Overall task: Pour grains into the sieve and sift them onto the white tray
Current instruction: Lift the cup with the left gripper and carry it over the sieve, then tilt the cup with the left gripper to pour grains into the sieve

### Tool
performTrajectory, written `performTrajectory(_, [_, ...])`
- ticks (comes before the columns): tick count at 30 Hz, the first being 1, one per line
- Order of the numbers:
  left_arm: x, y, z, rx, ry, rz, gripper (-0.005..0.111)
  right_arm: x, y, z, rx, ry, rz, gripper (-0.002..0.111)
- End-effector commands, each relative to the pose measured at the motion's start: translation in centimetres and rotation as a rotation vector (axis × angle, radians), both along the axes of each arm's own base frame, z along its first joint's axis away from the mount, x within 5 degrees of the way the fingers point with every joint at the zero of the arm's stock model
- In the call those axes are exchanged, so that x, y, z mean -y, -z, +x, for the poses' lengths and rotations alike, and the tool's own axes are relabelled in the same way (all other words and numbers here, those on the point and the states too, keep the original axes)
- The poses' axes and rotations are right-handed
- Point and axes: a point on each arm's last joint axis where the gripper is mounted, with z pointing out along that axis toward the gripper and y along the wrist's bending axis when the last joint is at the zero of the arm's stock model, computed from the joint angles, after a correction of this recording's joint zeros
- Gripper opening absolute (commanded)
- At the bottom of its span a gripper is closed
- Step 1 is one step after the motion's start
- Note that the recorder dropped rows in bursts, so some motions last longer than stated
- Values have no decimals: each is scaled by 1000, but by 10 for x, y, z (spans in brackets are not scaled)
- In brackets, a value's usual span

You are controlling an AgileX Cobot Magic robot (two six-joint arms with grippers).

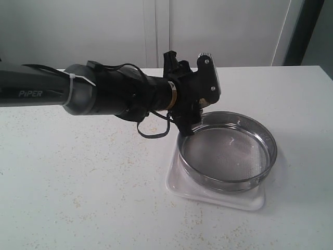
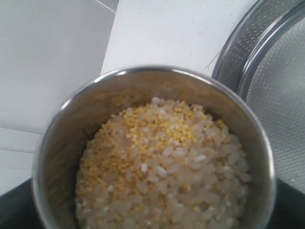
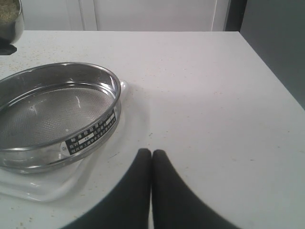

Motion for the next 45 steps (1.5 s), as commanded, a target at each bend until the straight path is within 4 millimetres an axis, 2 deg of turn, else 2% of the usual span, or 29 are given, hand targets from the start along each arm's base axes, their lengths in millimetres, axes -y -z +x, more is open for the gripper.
performTrajectory(1, [8, -10, -9, 105, 13, 72, 0, 0, 0, 0, 16, 8, -1, 0])
performTrajectory(18, [15, 14, -8, 166, 78, 230, 0, 0, 0, 0, 16, 8, -1, 0])
performTrajectory(34, [13, 13, -7, 245, 117, 334, 0, 0, 0, 0, 16, 8, -1, 0])
performTrajectory(39, [16, 12, -12, 298, 88, 397, 0, 0, 0, 0, 16, 8, -1, 0])
performTrajectory(45, [24, 11, -21, 354, 148, 466, 0, 0, 0, 0, 16, 8, -1, 0])
